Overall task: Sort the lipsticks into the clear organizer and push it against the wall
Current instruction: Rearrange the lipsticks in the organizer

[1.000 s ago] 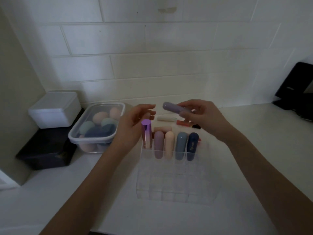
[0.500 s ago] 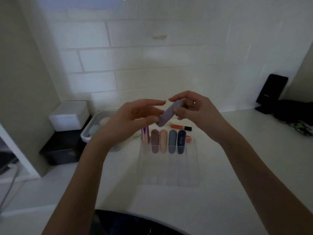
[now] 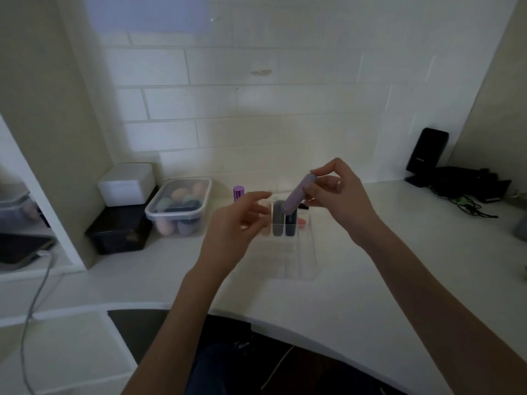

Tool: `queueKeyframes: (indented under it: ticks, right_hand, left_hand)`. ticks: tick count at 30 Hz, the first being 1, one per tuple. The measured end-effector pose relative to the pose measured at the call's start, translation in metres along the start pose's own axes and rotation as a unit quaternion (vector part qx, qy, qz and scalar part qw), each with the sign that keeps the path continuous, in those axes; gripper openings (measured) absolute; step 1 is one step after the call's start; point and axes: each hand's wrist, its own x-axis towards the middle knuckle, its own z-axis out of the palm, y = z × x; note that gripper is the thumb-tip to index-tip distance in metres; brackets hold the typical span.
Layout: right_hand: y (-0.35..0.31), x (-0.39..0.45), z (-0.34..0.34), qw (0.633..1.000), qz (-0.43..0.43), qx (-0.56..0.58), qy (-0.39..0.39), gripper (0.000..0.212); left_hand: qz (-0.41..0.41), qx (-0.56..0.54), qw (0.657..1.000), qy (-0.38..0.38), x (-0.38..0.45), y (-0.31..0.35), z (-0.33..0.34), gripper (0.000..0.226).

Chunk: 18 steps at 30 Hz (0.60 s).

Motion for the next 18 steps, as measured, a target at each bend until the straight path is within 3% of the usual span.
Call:
queueKeyframes:
  ticks: [3, 6, 12, 18]
  right_hand:
    - [0.015, 0.005, -0.016, 0.991, -0.018, -0.117, 0.058, 0.019]
    - [0.029, 0.005, -0.016, 0.983, -0.014, -0.178, 0.043, 0.019]
    - [0.046, 0.007, -0.001, 0.975, -0.023, -0.218, -0.039, 0.015]
    - [0.061, 0.014, -0.005, 0.980, -0.018, -0.193, -0.046, 0.005]
  left_hand:
    - [-0.031, 0.019, 0.997, 0.066, -0.004, -0.021, -0.014, 0.046]
    - [-0.064, 0.044, 0.992, 0.095, -0.011, -0.037, -0.022, 0.042]
    - [-0.087, 0.044, 0.991, 0.095, -0.010, -0.061, -0.012, 0.028]
    - [-0.088, 0.026, 0.993, 0.080, 0.018, -0.084, -0.002, 0.021]
